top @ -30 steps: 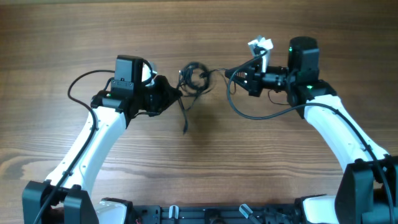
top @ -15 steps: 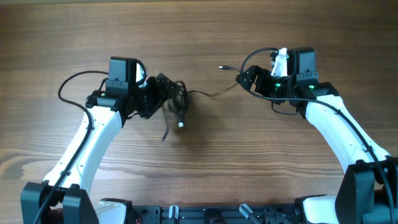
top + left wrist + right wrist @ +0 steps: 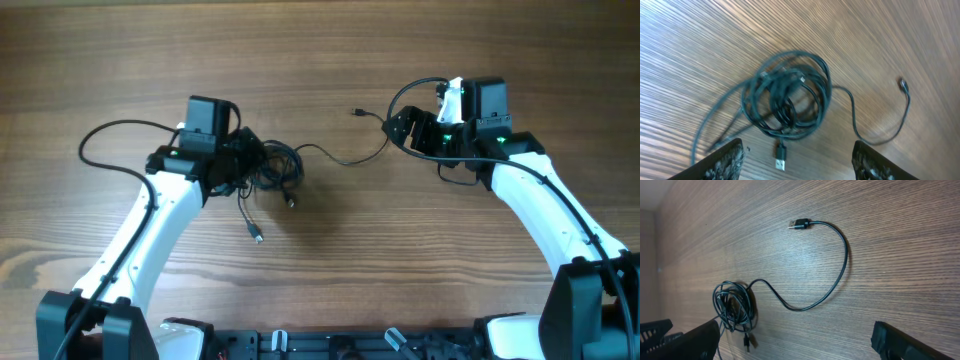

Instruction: Untangle cables

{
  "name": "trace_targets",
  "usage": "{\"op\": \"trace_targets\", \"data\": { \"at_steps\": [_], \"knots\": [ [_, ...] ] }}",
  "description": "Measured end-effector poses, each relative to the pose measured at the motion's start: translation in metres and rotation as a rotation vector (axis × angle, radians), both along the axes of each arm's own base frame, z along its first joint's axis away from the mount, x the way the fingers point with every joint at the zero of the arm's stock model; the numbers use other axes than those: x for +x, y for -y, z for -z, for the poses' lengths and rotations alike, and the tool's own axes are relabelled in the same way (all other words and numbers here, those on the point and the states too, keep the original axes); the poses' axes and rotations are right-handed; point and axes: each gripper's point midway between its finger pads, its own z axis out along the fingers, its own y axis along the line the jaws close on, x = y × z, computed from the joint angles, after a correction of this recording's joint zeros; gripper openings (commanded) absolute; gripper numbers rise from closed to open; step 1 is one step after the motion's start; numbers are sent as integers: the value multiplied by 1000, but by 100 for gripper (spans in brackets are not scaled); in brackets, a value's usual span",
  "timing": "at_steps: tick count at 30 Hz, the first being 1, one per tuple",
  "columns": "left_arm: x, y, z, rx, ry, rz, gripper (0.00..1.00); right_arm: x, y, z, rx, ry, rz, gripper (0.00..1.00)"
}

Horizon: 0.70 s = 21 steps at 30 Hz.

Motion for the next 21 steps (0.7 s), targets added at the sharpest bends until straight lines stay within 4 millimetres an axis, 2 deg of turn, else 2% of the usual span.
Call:
{"op": "trace_targets", "data": {
  "at_steps": [3, 5, 6, 7, 8, 9, 13, 17, 21],
  "knots": [
    [-7, 13, 5, 2, -32, -17, 78, 1, 2, 1, -12, 0, 8, 100],
    [-3, 17, 11, 25, -21, 18, 64, 1, 2, 1, -13, 0, 9, 100],
    [4, 20, 17, 67, 6, 97, 59, 1, 2, 1, -13, 0, 9, 100],
    [3, 16, 25, 132, 6, 181, 68, 1, 2, 1, -13, 0, 9, 100],
    [5, 16, 24, 152, 25, 222, 77, 1, 2, 1, -13, 0, 9, 100],
    [9, 17, 23, 180, 56, 286, 81, 1, 2, 1, -13, 0, 9, 100],
    [11, 16, 22, 338, 141, 618, 81, -1, 3, 2, -14, -6, 9, 100],
    [10, 14, 22, 440, 183, 821, 62, -1, 3, 2, -14, -7, 9, 100],
    [2, 11, 34, 465, 135, 904, 58, -2, 3, 3, -15, -14, 9, 100]
  ]
}}
